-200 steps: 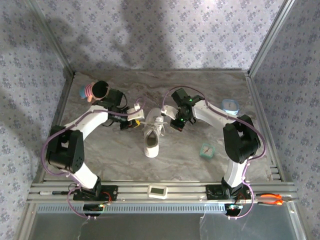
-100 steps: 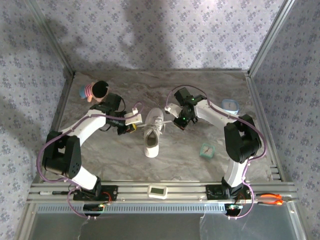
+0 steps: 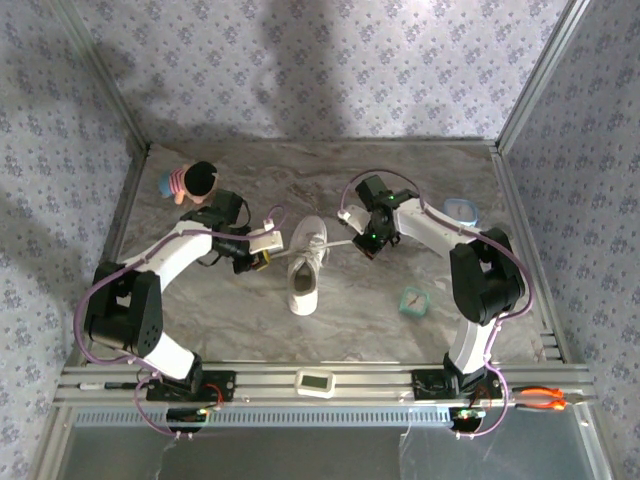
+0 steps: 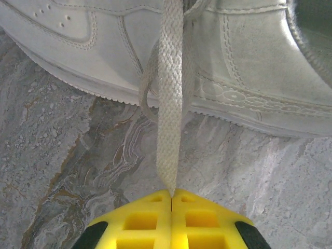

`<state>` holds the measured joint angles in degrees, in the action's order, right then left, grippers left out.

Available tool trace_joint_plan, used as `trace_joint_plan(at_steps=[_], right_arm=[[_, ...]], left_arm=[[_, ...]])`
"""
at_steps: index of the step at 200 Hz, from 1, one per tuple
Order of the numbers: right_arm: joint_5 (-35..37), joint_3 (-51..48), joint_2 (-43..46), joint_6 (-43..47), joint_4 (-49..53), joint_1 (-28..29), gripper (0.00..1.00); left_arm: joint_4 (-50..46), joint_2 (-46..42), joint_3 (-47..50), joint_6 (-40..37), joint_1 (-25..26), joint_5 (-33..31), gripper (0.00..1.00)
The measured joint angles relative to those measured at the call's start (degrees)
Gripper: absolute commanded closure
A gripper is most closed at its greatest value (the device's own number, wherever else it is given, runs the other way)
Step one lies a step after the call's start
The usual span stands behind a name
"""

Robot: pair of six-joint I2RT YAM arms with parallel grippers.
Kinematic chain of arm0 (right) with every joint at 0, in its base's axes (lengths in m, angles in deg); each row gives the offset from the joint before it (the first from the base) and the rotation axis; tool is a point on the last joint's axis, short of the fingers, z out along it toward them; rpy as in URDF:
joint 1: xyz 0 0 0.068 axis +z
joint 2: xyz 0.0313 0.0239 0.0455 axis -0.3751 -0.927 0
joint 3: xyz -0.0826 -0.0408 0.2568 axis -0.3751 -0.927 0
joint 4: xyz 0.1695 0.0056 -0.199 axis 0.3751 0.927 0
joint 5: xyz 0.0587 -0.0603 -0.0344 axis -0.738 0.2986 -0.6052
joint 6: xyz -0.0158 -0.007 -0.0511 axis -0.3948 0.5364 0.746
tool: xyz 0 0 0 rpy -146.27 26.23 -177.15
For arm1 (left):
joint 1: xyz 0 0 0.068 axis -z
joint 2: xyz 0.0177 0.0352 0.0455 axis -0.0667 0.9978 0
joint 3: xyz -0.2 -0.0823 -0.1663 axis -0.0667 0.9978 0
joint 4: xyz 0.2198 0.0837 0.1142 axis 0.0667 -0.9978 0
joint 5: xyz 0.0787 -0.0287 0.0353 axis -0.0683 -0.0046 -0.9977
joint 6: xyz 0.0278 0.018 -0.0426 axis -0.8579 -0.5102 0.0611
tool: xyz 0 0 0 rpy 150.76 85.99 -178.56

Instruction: Tie the shoes

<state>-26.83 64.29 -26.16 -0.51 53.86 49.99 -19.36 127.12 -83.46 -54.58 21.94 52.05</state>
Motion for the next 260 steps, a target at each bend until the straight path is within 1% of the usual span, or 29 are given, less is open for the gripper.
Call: trace_joint_plan(at_steps=[19, 32, 37, 48, 60, 75, 83, 108, 127, 140, 154, 168, 186, 214, 216, 218, 219, 221, 222, 224, 228, 248, 260], right_arm=[[0.0, 0.0, 0.0, -0.4, 0.0, -0.1, 0.96], [0.0, 0.0, 0.0, -0.8, 0.0, -0.1, 0.9], [0.0, 0.0, 0.0, -1.2, 0.0, -0.1, 0.85], [0.0, 0.0, 0.0, -1.5, 0.0, -0.1, 0.72], [-0.4, 0.0, 0.0, -2.2, 0.0, -0.2, 0.59], [-1.3, 0.0, 0.0, -3.8, -0.1, -0.3, 0.54], [-1.9, 0.0, 0.1, -4.3, -0.2, -0.5, 0.52], [-4.0, -1.2, 2.6, -7.5, -1.2, -1.8, 0.5], [-5.3, -2.6, 6.1, -13.7, -2.5, -3.2, 0.5], [-6.6, -3.8, 8.4, -19.6, -4.6, -3.7, 0.51], [-7.6, -6.8, 10.8, -26.6, -8.7, -3.4, 0.53], [-8.4, -10.2, 12.3, -34.4, -12.2, -1.6, 0.55], [-8.6, -13.9, 12.4, -44.0, -16.6, 2.6, 0.55], [-8.4, -17.0, 11.6, -54.2, -22.0, 9.6, 0.56], [-8.4, -17.1, 11.5, -54.9, -22.4, 10.1, 0.56], [-8.4, -17.1, 11.3, -55.6, -22.8, 10.6, 0.57], [-8.4, -17.2, 11.3, -55.8, -22.9, 10.7, 0.57], [-8.4, -17.2, 11.1, -56.3, -23.3, 11.1, 0.57], [-8.4, -17.2, 11.1, -56.5, -23.4, 11.2, 0.57], [-8.3, -17.3, 10.9, -57.3, -23.8, 11.6, 0.57], [-8.2, -17.4, 10.6, -58.4, -24.5, 12.1, 0.58], [-7.1, -19.5, 10.1, -64.6, -27.8, 12.9, 0.59], [-6.0, -21.1, 10.2, -67.8, -29.0, 12.8, 0.61]], left_arm=[[0.0, 0.0, 0.0, 0.3, 0.0, 0.0, 1.0], [0.0, -0.1, 0.1, 0.5, 0.0, 0.0, 1.0], [0.1, -0.2, 0.3, 0.7, 0.0, 0.0, 0.95], [0.1, -0.6, 0.8, 0.9, 0.0, 0.0, 0.77], [0.5, -1.4, 1.7, 1.4, 0.0, 0.3, 0.66], [2.2, -4.2, 4.3, 1.4, 0.0, 1.5, 0.52], [3.4, -6.3, 5.9, 1.7, -0.2, 2.2, 0.49], [6.0, -11.9, 8.3, 3.9, -1.6, 4.0, 0.47], [8.0, -13.5, 8.3, 6.5, -3.8, 5.4, 0.48], [9.1, -13.6, 7.9, 10.6, -5.2, 6.0, 0.48], [9.9, -13.1, 6.6, 17.4, -6.5, 6.1, 0.46], [10.3, -11.8, 4.4, 24.5, -7.2, 5.8, 0.46], [10.9, -9.9, 1.9, 33.2, -7.6, 4.7, 0.45], [11.7, -9.6, 1.7, 44.3, -8.4, 2.9, 0.41], [11.9, -9.6, 1.8, 44.9, -8.5, 2.7, 0.4], [12.1, -9.7, 1.9, 45.6, -8.6, 2.6, 0.36], [12.2, -9.7, 1.9, 45.8, -8.7, 2.5, 0.3], [12.5, -9.7, 2.0, 46.4, -8.8, 2.4, 0.1], [12.5, -9.8, 2.1, 46.6, -8.8, 2.4, 0.05], [12.8, -9.9, 2.2, 46.8, -8.9, 2.3, 0.02], [13.3, -10.2, 2.6, 48.2, -9.2, 2.1, 0.01], [14.5, -13.7, 5.2, 51.5, -10.4, 0.6, 0.0], [15.3, -16.7, 6.6, 53.2, -10.9, -1.9, 0.0]])
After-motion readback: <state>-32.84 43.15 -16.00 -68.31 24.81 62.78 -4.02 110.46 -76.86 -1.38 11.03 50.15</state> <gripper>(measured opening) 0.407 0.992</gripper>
